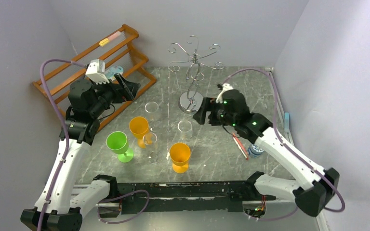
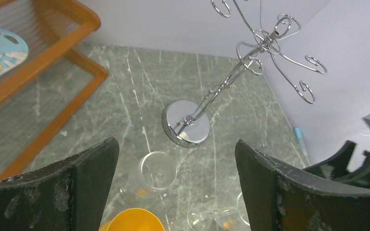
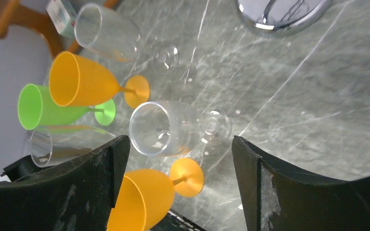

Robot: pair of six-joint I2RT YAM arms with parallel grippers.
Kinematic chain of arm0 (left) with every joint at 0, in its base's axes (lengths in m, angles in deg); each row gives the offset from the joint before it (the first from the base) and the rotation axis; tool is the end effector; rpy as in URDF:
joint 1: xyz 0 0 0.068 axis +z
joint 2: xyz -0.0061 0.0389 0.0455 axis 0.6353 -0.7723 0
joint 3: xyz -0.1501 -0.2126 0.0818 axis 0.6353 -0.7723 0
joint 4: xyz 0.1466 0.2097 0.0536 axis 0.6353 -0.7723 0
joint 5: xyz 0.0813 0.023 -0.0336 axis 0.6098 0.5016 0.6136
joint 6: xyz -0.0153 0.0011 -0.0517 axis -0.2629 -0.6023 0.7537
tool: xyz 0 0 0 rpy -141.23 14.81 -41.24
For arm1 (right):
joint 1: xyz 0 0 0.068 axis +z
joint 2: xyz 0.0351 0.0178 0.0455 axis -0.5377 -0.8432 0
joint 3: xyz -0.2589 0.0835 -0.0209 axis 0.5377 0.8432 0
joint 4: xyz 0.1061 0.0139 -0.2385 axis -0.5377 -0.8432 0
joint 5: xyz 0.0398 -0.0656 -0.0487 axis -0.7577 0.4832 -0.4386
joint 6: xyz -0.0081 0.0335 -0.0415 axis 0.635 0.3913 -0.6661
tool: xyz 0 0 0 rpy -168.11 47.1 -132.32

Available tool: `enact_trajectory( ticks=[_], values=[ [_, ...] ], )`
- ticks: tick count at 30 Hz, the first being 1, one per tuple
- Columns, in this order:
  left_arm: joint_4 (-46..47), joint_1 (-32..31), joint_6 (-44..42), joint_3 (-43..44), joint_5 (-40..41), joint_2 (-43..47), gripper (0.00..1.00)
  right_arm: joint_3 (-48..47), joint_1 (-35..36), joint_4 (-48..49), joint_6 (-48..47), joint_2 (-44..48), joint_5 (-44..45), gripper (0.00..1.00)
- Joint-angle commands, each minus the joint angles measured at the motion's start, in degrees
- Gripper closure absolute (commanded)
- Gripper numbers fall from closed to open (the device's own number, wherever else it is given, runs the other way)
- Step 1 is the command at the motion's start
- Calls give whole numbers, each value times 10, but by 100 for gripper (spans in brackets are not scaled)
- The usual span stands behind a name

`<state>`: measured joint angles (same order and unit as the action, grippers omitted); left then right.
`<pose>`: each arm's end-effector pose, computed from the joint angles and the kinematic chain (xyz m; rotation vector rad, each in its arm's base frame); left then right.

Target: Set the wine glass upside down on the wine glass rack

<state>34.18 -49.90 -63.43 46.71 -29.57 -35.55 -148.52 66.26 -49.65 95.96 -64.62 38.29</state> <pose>0.1981 -0.0443 0.4134 -0.0505 1.7272 -0.6363 0.1893 0.1292 0.3442 -0.0923 2.1774 0.7406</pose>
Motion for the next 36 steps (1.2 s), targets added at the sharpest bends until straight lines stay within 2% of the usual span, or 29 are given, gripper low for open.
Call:
enact_trajectory(
  ticks=[1, 2, 5, 12, 20, 23, 26, 30, 36],
  values=[
    [-21, -3, 27, -4, -34, -1, 6, -38, 69, -41, 54, -58, 122, 28],
    [-21, -3, 29, -4, -35, 0, 6, -44, 82, -50, 60, -71, 134, 33],
    [-19, -3, 33, -8, -40, 1, 7, -59, 113, -58, 64, -100, 163, 40],
    [-14, -2, 42, -25, -51, 6, 7, -92, 162, -88, 66, -156, 209, 44],
    [-28, -3, 56, -33, -67, 5, 7, -141, 197, -132, 58, -225, 257, 55],
    [-38, -3, 56, -30, -71, 1, 8, -161, 205, -152, 54, -248, 271, 63],
    [-51, -3, 58, -24, -76, -7, 8, -179, 208, -171, 51, -266, 284, 75],
    [-66, -3, 78, -15, -85, -18, 9, -182, 208, -178, 52, -265, 305, 99],
    [-85, -4, 134, 5, -87, -35, 9, -174, 209, -158, 37, -207, 351, 100]
  ],
)
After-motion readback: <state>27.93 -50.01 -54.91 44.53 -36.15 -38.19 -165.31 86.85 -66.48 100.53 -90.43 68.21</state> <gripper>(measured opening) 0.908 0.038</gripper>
